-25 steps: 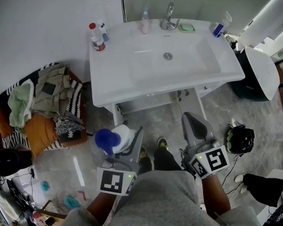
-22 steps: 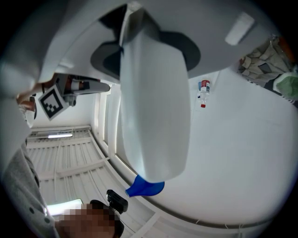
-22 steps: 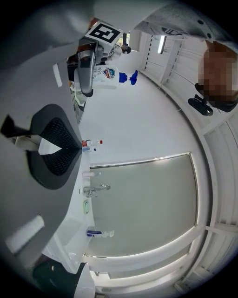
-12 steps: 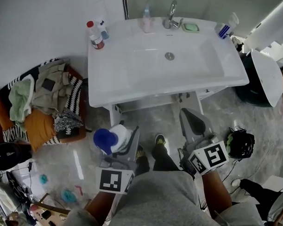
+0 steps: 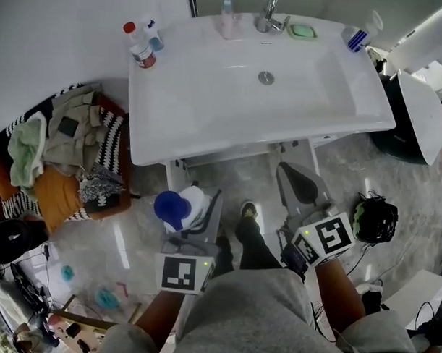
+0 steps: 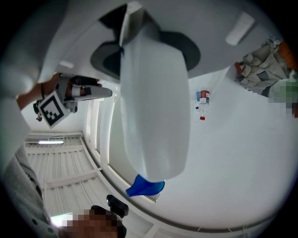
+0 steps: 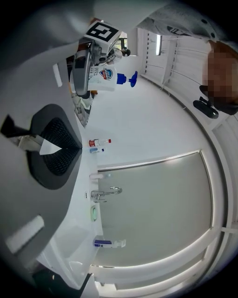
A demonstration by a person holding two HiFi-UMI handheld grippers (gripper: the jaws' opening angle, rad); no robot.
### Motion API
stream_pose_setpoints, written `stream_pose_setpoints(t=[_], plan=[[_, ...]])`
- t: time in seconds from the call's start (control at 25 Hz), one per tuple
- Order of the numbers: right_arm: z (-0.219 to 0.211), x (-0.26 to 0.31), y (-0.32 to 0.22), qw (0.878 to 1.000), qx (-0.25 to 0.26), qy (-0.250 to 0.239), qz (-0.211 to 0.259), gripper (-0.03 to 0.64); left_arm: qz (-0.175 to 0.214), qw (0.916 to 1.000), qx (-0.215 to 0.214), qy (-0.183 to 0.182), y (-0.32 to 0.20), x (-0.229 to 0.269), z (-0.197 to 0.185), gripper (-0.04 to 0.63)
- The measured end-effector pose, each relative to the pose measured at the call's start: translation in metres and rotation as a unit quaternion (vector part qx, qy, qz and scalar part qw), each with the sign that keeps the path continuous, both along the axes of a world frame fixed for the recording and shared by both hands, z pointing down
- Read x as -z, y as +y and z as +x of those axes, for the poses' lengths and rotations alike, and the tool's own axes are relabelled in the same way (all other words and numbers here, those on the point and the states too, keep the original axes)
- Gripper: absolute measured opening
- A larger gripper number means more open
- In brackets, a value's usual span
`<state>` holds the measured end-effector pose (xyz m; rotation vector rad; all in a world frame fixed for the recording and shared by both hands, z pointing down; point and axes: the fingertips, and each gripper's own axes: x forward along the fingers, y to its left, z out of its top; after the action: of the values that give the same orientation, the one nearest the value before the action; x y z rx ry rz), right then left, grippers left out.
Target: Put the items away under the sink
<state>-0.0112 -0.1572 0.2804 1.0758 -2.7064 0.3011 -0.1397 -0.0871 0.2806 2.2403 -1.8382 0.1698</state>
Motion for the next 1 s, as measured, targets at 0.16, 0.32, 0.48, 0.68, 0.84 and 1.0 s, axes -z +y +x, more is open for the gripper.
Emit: stream_pose_setpoints(t=[0.16,0.32,0.48,0.68,0.84,1.0], plan=[[-0.008,-0.008,0.003,1.0,-0.001,0.016,-0.001,-0.002,-0.016,0.9997,-0.008,0.015,0.003,-0.01,-0.003,0.184],[-0.012,-0.013,0.006,1.0,-0.012,0.023,-0.004,-0.002,-0.016,0.9996,-0.011,0.019,0.003,-0.017,-0.006,0.184],[-0.017,-0.017,0.012,0.999,-0.016,0.036,0.001,-0.002,-0.029,0.9992,-0.009,0.026,0.011,-0.029,-0.009,0.184],[-0.019,-0.023,0.011,0.999,-0.011,0.042,0.004,-0.002,-0.037,0.9991,-0.009,0.019,0.016,-0.042,-0.011,0.184],[-0.018,-0.033,0.004,0.999,0.002,0.04,0.003,-0.002,-0.045,0.9988,0.005,0.019,0.014,-0.054,-0.008,0.184],[-0.006,-0.049,-0.007,0.999,0.009,0.031,-0.002,-0.002,-0.058,0.9982,0.014,-0.003,0.008,-0.076,0.005,0.184]])
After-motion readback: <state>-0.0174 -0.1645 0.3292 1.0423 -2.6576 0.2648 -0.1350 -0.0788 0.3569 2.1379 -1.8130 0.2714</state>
